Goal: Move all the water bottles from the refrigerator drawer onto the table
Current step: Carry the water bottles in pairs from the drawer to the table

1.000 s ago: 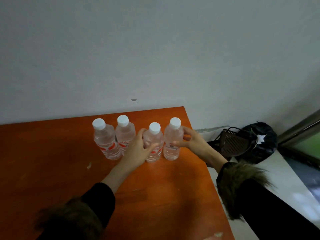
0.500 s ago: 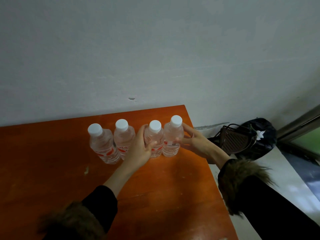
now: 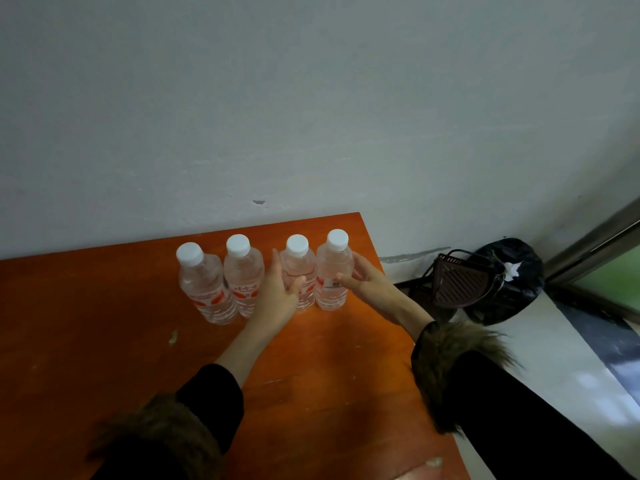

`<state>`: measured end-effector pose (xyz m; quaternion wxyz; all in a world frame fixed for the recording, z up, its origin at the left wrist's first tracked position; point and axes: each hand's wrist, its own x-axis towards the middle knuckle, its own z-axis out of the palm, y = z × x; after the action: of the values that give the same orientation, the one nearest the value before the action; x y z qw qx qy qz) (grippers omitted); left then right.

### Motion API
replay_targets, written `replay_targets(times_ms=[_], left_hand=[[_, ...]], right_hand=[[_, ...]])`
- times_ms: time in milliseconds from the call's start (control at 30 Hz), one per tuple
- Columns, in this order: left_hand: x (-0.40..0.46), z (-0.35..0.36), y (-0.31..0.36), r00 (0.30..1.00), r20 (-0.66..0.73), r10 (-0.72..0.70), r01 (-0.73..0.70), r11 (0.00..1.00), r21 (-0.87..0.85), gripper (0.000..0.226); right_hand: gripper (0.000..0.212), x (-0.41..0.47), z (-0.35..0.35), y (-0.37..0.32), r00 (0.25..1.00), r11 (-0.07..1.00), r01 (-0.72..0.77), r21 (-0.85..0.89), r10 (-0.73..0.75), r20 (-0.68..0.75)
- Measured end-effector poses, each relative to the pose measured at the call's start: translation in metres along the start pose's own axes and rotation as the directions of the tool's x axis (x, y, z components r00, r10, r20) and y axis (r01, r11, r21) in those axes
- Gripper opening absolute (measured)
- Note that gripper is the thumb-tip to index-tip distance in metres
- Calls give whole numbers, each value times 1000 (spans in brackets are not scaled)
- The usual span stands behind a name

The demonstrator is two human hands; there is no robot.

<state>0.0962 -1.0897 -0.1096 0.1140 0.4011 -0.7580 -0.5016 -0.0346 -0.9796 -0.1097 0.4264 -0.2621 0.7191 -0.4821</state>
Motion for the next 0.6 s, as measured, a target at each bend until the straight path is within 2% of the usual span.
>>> replay_targets(times_ms=[100,233,367,467,600], left_hand=[[-14,-2,11,1000,-15,0,0,998,57,70],[-48,-7,27,993,22,112,-114,991,75,56],[-88,-5,54,966,123,230,-246,958,145,65],[-112,0,78,922,175,346,-380,895,232,70],[-135,8,120,846,207,490,-525,707,474,72]], right_hand=[[62,-17,5,-8,999,995,41,-88,-43,-22],[71,-52,-4,-19,990,941,40,-335,-82,-111],[69,-107,-26,-38,956,841,130,-525,-247,-160],[75,-148,-48,-47,930,685,68,-725,-308,-203],[81,-211,-83,-61,888,437,-94,-894,-371,-274]])
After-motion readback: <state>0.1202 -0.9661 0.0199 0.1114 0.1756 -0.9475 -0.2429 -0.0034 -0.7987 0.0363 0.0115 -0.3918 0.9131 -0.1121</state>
